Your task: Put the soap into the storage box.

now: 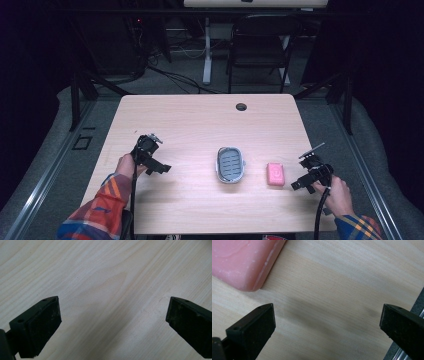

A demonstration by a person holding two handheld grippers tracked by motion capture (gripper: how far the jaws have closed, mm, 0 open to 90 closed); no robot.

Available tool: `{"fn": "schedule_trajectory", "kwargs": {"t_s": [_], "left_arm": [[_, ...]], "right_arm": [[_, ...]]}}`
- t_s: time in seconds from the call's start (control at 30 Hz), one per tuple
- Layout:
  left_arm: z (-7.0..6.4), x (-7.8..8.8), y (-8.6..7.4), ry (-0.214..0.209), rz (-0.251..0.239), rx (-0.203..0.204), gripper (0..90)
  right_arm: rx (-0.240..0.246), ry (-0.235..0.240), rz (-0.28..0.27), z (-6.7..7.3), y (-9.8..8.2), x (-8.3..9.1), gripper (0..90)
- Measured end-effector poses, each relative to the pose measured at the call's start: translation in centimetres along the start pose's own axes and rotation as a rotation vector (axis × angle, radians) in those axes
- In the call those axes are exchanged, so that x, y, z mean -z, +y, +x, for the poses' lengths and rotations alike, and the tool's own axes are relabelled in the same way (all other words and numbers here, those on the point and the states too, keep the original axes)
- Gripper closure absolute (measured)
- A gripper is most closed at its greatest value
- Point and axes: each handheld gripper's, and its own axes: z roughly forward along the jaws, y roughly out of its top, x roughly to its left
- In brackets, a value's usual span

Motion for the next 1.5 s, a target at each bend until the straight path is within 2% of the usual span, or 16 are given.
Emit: {"fn": "schedule_trajectory", "kwargs": {"t_s": [0.23,0.43,0.67,1.0,1.33,1.37,1.4,1.5], "left_arm": [[-0.1,0.1,-0.1,0.000,-0.002,0.008,0.0],[-0.3,0.0,0.1,0.007,0.006,-0.001,0.0],[-0.2,0.2,0.0,0.013,0.001,0.006,0.0],[-0.2,0.4,0.0,0.011,-0.010,0.007,0.0],[-0.4,0.6,-0.1,0.026,-0.016,0.013,0.0],[-0.2,0.5,-0.1,0.026,-0.014,0.017,0.0],[-0.2,0.5,-0.1,0.024,-0.012,0.018,0.0],[-0.2,0.6,-0.1,0.017,-0.017,0.020,0.0]], "right_arm": [[0.006,0.014,0.002,0.1,0.1,0.0,0.0],[0.018,0.022,-0.009,0.5,0.0,0.5,0.0],[0.013,0.033,0.002,0.6,0.2,0.3,0.0],[-0.022,0.058,-0.019,0.7,0.2,0.4,0.0],[-0.012,0.063,-0.009,1.1,0.5,0.7,0.0],[-0.008,0.073,-0.011,1.2,0.5,0.8,0.0],[-0.023,0.068,-0.040,1.4,0.4,0.7,0.0],[-0.009,0.072,-0.018,1.3,0.6,0.8,0.0]]}}
